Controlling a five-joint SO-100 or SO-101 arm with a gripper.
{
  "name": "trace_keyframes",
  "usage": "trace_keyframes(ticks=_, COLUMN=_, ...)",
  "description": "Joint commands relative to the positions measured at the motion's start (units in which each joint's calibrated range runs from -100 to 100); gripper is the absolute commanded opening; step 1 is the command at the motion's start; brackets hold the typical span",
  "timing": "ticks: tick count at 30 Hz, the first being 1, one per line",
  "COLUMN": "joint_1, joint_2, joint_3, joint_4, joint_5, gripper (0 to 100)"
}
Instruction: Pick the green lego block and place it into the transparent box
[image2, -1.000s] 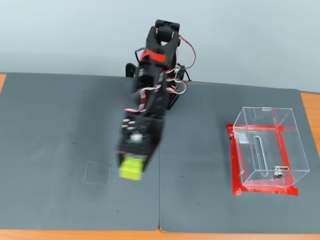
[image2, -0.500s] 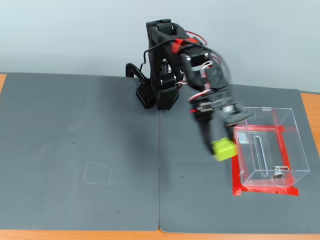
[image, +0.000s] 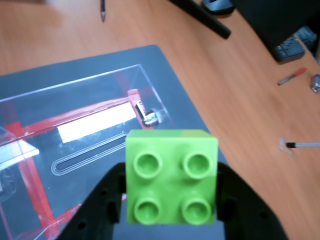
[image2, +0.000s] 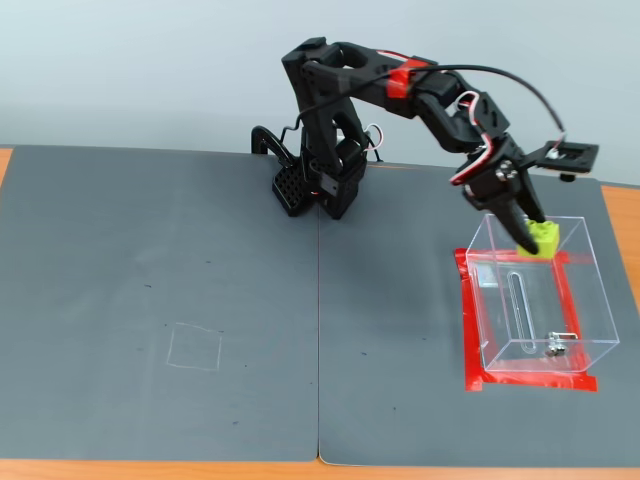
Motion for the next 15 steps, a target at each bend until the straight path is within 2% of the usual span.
trace_keyframes(ticks=1, joint_1=-2.73, joint_2=3.16, joint_3=-1.46, joint_4=-0.57, joint_5=1.02, gripper=8)
trace_keyframes(ticks=15, joint_1=-6.38, joint_2=13.93, joint_3=-6.53, joint_4=-0.74, joint_5=0.66, gripper=9)
